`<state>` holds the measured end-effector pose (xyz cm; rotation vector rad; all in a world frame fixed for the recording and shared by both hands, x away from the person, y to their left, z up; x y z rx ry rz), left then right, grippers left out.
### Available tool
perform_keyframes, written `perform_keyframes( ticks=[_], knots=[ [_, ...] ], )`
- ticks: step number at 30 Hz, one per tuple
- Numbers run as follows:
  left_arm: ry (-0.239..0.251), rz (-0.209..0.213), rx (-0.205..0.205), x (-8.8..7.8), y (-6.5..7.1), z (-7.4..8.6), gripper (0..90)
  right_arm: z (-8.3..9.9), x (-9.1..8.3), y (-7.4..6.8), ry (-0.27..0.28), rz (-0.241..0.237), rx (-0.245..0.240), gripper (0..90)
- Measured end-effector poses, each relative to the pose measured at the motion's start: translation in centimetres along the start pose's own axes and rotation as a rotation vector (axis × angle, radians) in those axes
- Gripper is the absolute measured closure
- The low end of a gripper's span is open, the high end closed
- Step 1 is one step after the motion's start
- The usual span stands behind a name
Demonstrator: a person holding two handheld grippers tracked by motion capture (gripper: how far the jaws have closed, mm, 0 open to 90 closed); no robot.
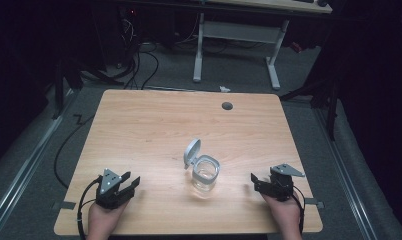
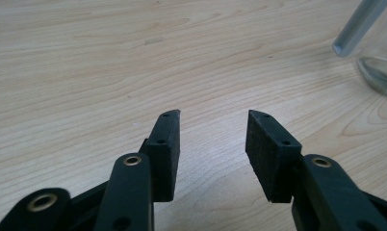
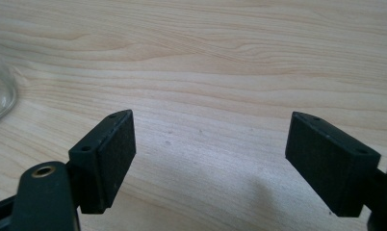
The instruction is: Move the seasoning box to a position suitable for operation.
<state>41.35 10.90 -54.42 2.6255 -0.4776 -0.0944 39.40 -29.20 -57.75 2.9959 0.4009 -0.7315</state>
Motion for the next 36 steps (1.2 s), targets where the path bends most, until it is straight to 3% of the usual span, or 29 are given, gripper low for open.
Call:
perform_keyframes(
  ticks=[3, 6, 8, 9, 10, 12, 19, 25, 28, 36],
  knots=[
    [-0.01, 0.014, 0.009, -0.1, 0.4, 0.3, 54.5, -0.3, -0.3, -0.2, 0.017, -0.01, 0.025, 20.1],
    [-0.017, 0.028, 0.024, 0.0, 0.7, 0.4, 53.5, -0.2, -0.3, -0.6, 0.04, -0.026, 0.015, 30.9],
    [-0.018, 0.029, 0.025, 0.0, 0.8, 0.4, 54.0, -0.2, -0.3, -0.8, 0.04, -0.037, 0.021, 34.0],
    [-0.019, 0.028, 0.014, 0.0, 0.7, 0.5, 54.0, -0.3, -0.3, -1.1, 0.051, -0.052, 0.034, 41.5],
    [-0.023, 0.026, 0.012, 0.0, 0.6, 0.5, 54.0, -0.4, -0.4, -1.4, 0.061, -0.065, 0.042, 43.1],
    [-0.025, 0.024, 0.009, -0.1, 0.5, 0.6, 54.0, -0.6, -0.3, -2.2, 0.071, -0.087, 0.03, 44.9],
    [-0.013, 0.026, -0.009, -0.2, 0.6, 0.1, 53.1, -1.6, 0.5, -6.3, 0.102, -0.167, -0.081, 54.6],
    [-0.005, 0.018, -0.011, 0.0, 0.4, 0.1, 53.5, -1.8, 1.5, -8.3, 0.072, -0.228, -0.08, 69.9],
    [-0.007, 0.017, 0.005, 0.1, 0.3, 0.3, 53.6, -2.5, 1.9, -9.3, 0.097, -0.251, -0.084, 87.5],
    [0.01, 0.022, 0.01, 0.0, 0.5, 0.1, 60.6, -3.2, 4.3, -11.6, 0.093, -0.281, -0.114, 90.0]
  ],
)
Point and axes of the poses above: each handheld gripper's, and its own axes: x roughly forward along the jaws, z roughly out of its underside, y roughly to its right, the point moved 10 cm from there along x, roughly forward along the jaws, and after that the axes turned 11 degrees about y, right-handed, at the moved point
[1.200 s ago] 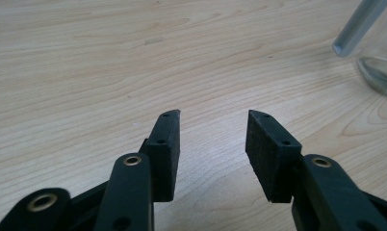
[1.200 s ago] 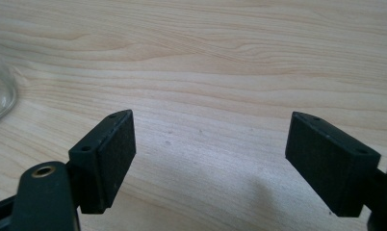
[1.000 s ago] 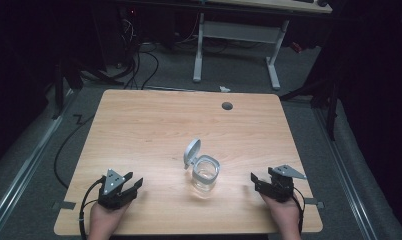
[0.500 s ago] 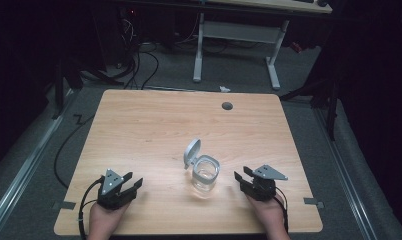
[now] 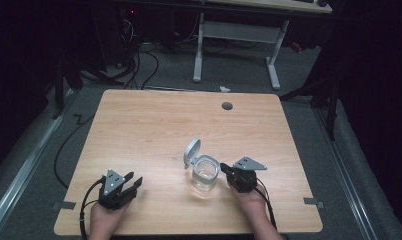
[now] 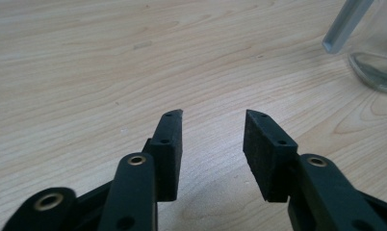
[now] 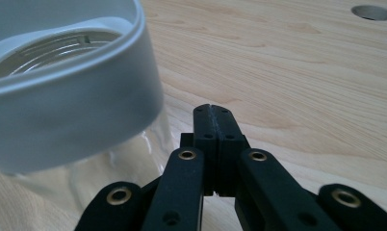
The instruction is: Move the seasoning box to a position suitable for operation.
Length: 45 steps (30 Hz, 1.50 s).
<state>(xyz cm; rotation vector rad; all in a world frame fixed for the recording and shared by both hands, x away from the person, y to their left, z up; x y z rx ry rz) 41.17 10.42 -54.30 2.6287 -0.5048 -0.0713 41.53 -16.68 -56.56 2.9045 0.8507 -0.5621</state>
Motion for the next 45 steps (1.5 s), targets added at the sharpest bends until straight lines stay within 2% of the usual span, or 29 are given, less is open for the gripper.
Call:
perform_keyframes(
  ticks=[4, 10, 23, 26, 27, 33, 34, 35, 36, 37, 38, 39, 41, 42, 44, 45],
  knots=[
    [-0.001, -0.006, -0.01, 0.0, -0.1, 0.1, 60.6, 0.0, 0.4, -0.7, -0.006, -0.009, -0.021, 90.0],
    [-0.013, -0.001, -0.008, 0.0, 0.1, 0.5, 59.2, -0.1, -0.1, -1.1, -0.007, -0.023, -0.042, 90.0],
    [-0.006, 0.013, -0.02, -0.1, 0.8, 0.3, 59.1, 0.3, -1.2, -2.8, 0.003, -0.052, -0.054, 90.0],
    [-0.016, 0.04, -0.016, -0.2, 2.0, 0.7, 59.9, 0.4, -1.5, -3.6, 0.005, -0.064, -0.062, 90.0],
    [-0.016, 0.04, -0.016, -0.2, 2.0, 0.7, 60.6, 0.4, -1.6, -3.8, 0.009, -0.069, -0.063, 90.0],
    [-0.067, 0.11, -0.03, -0.6, 5.1, 2.4, 63.4, 0.8, -1.9, -5.0, 0.011, -0.093, -0.069, 90.0],
    [-0.067, 0.11, -0.03, -0.6, 5.1, 2.4, 64.2, 0.8, -1.9, -5.2, 0.011, -0.096, -0.066, 90.0],
    [-0.084, 0.136, -0.06, -0.9, 6.2, 2.7, 65.7, 0.9, -2.0, -5.3, 0.011, -0.096, -0.065, 90.0],
    [-0.084, 0.136, -0.06, -0.9, 6.2, 2.7, 67.7, 0.9, -2.0, -5.3, 0.011, -0.096, -0.065, 90.0],
    [-0.101, 0.155, -0.078, -1.2, 6.8, 3.0, 67.7, 0.9, -2.0, -5.4, 0.011, -0.101, -0.066, 90.0],
    [-0.119, 0.182, -0.076, -1.5, 7.9, 3.6, 69.9, 1.1, -2.1, -5.7, 0.008, -0.105, -0.068, 90.0],
    [-0.127, 0.19, -0.067, -1.6, 8.5, 4.0, 71.3, 1.1, -2.1, -5.9, 0.008, -0.106, -0.071, 90.0],
    [-0.132, 0.194, -0.057, -1.6, 9.0, 4.4, 75.6, 1.2, -2.1, -6.2, 0.007, -0.111, -0.073, 90.0],
    [-0.142, 0.195, -0.054, -1.2, 9.9, 5.0, 78.4, 1.2, -2.1, -6.3, 0.007, -0.111, -0.075, 90.0],
    [-0.143, 0.186, -0.015, -0.5, 10.6, 5.7, 82.9, 1.2, -2.1, -6.5, 0.007, -0.116, -0.078, 90.0],
    [-0.143, 0.186, -0.015, -0.5, 10.6, 5.7, 84.8, 1.2, -2.1, -6.5, 0.007, -0.116, -0.078, 90.0]
  ],
)
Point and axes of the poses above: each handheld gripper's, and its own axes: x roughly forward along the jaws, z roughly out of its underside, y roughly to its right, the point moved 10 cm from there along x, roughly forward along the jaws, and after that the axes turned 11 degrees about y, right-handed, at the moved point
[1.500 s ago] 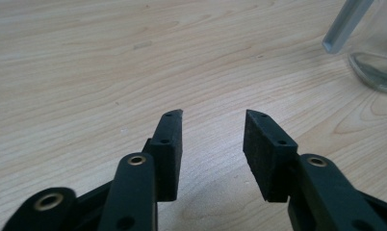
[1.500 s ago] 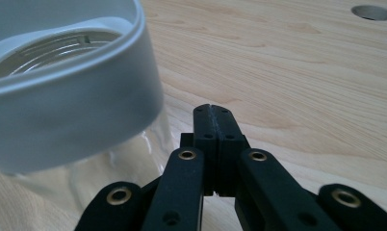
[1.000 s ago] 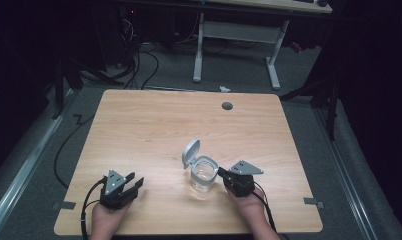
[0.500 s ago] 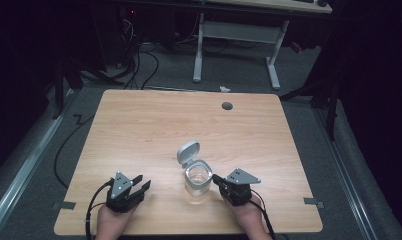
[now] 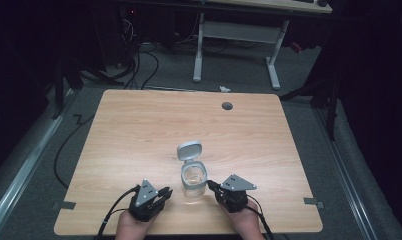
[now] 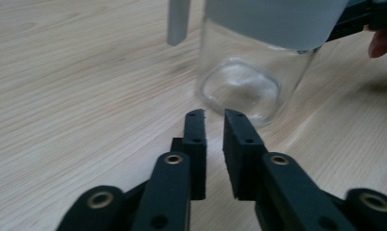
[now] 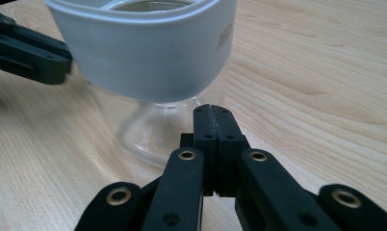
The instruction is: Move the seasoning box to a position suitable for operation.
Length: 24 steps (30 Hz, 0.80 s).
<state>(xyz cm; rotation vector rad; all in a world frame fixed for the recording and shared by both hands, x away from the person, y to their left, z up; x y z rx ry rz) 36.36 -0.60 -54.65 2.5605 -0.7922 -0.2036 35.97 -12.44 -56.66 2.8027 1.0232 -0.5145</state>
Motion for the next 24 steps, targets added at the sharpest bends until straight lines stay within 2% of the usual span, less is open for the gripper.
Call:
perform_keyframes(
  ticks=[1, 4, 7, 10, 16, 20, 24],
  knots=[
    [0.006, -0.005, 0.004, 0.8, 0.4, 0.1, 85.4, 0.0, 0.1, -0.3, -0.001, -0.005, -0.005, 90.0],
    [0.005, -0.007, 0.013, 1.7, 0.5, 0.4, 86.3, 0.1, 0.3, -0.6, -0.006, -0.011, -0.008, 90.0],
    [0.014, -0.015, 0.0, 2.0, 0.4, 0.2, 87.2, 0.2, 0.6, -0.7, -0.009, -0.014, -0.007, 90.0],
    [0.02, -0.016, 0.004, 2.0, 0.2, 0.0, 87.0, 0.2, 0.7, -0.7, -0.009, -0.013, -0.003, 90.0],
    [0.042, -0.028, -0.009, 1.6, -0.6, -0.7, 86.5, 0.2, 0.8, -1.1, -0.006, -0.023, -0.003, 90.0],
    [0.046, -0.027, -0.019, 0.9, -0.7, -1.0, 86.3, 0.0, 0.7, -0.8, 0.002, -0.015, 0.002, 90.0],
    [0.045, 0.003, -0.023, -0.4, 0.4, -0.8, 86.9, -0.4, 0.6, 0.3, 0.015, 0.004, 0.02, 90.0]
  ],
)
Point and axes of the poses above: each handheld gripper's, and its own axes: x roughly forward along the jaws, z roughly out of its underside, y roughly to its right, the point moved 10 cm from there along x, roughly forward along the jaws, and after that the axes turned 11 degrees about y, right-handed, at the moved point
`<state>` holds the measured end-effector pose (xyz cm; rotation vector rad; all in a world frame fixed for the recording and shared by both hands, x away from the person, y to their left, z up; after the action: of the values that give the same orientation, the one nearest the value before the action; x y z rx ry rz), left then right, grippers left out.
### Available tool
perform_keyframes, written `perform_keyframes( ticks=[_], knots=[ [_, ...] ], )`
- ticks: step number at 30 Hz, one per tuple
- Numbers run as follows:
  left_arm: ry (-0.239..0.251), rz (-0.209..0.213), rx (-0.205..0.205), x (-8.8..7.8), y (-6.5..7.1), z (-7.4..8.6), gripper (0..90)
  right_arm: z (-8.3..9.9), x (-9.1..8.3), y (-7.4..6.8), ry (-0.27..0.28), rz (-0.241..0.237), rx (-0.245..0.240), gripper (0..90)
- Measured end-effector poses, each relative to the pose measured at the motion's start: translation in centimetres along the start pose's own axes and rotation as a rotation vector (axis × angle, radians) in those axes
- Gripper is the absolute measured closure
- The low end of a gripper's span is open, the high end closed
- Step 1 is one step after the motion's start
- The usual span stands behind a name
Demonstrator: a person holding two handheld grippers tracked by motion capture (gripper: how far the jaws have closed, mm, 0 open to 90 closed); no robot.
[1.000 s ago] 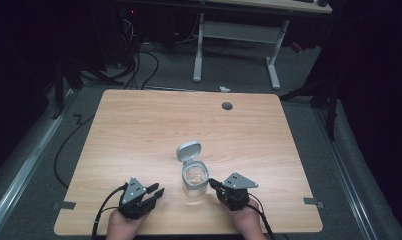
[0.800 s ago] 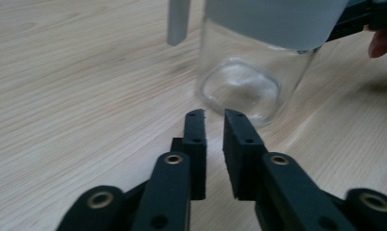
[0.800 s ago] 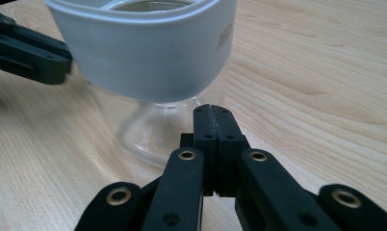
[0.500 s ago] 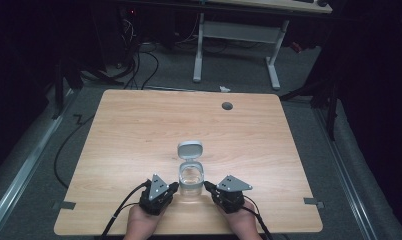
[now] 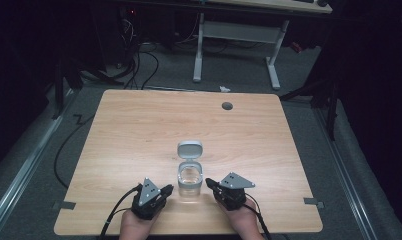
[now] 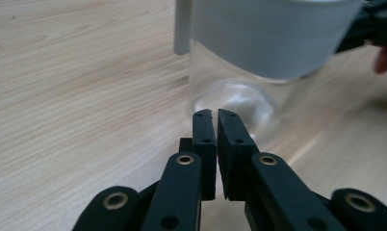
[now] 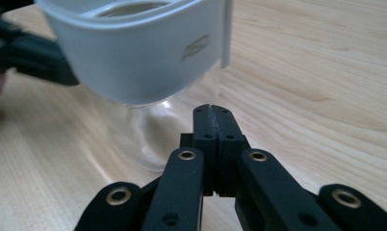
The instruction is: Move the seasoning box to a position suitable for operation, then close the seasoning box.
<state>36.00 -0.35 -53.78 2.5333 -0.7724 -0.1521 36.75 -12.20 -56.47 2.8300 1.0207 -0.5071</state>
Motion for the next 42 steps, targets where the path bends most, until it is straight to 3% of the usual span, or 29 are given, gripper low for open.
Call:
perform_keyframes(
  ticks=[3, 6, 10, 13, 19, 27, 42],
  knots=[
    [-0.011, 0.024, -0.042, -0.5, 1.0, 0.2, 87.6, -0.5, -0.1, 0.8, 0.005, 0.016, 0.018, 90.0],
    [-0.034, 0.056, -0.057, -0.8, 2.0, 1.0, 88.0, -1.1, 0.0, 1.7, 0.012, 0.04, 0.043, 90.0],
    [-0.06, 0.091, -0.031, -0.6, 3.2, 2.2, 88.0, -2.0, 0.6, 3.2, 0.008, 0.082, 0.07, 90.0],
    [-0.057, 0.097, -0.036, -0.2, 3.6, 2.3, 87.9, -2.6, 1.1, 4.0, 0.004, 0.095, 0.09, 90.0],
    [-0.064, 0.099, -0.012, 0.7, 3.9, 3.0, 88.1, -3.9, 2.2, 4.3, 0.017, 0.077, 0.055, 90.0],
    [-0.049, 0.083, 0.011, 1.0, 3.9, 3.3, 88.0, -5.4, 3.2, 5.1, 0.044, 0.074, 0.049, 89.1],
    [-0.045, 0.084, -0.009, 1.0, 3.7, 3.1, 87.7, -8.1, 4.3, 5.0, 0.084, 0.07, 0.034, 88.7]
  ],
)
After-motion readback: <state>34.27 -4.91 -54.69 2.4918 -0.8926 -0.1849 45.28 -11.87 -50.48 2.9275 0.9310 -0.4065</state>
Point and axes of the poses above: each handheld gripper's, and its own axes: x roughly forward along the jaws, z roughly out of its underside, y roughly to its right, the point moved 10 cm from there along x, roughly forward along the jaws, and after that the axes turned 11 degrees about y, right-handed, at the moved point
